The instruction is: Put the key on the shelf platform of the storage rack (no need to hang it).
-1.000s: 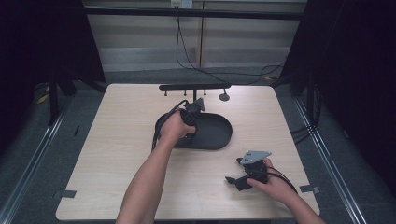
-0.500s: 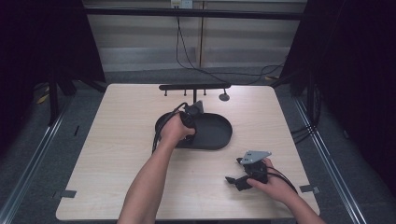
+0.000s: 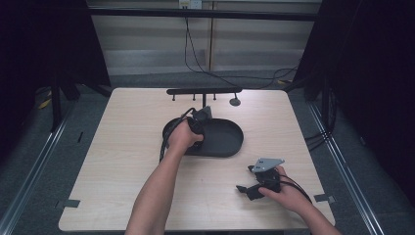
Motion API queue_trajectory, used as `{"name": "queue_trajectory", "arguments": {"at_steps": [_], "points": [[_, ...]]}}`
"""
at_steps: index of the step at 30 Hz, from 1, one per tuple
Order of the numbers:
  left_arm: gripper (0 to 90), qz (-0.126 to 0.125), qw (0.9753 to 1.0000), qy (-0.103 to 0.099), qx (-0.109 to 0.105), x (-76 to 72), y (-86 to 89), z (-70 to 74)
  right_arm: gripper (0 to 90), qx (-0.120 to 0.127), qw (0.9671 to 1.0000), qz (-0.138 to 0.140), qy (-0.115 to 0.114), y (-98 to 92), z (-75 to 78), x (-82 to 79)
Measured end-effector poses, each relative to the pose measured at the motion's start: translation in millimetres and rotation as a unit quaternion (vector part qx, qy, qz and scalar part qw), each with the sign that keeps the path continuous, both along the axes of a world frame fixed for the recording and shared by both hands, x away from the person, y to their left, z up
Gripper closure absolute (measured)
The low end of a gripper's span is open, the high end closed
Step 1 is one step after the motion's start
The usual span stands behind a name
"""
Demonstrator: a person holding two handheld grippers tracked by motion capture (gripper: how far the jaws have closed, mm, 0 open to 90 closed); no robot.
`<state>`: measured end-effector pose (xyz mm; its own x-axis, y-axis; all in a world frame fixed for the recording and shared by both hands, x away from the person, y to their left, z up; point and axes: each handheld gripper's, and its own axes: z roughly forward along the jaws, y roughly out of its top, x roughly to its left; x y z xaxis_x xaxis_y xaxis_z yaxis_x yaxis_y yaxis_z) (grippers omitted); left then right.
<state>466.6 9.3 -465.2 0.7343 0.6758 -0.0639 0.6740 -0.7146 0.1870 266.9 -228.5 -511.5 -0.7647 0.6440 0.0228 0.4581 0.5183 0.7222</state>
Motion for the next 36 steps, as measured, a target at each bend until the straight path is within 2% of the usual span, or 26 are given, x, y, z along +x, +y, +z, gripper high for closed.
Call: {"name": "queue_trajectory", "arguments": {"at_steps": [10,27,31,36], "points": [[67.5,-0.001,0.9999,-0.010,-0.001,0.7,0.5,-1.1,12.0,0.000,1.0000,0.000,0.000,0.0,0.0,0.0],[67.1,0.007,0.9999,-0.007,-0.010,1.2,1.4,-1.5,12.0,0.000,1.0000,0.000,0.000,0.0,0.0,0.0],[66.5,0.006,0.9999,-0.016,-0.001,2.1,2.3,-1.4,12.0,0.000,1.0000,0.000,0.000,0.0,0.0,0.0],[65.9,0.006,0.9998,-0.016,-0.004,1.7,1.7,-1.7,12.0,0.000,1.0000,0.000,0.000,0.0,0.0,0.0]]}}
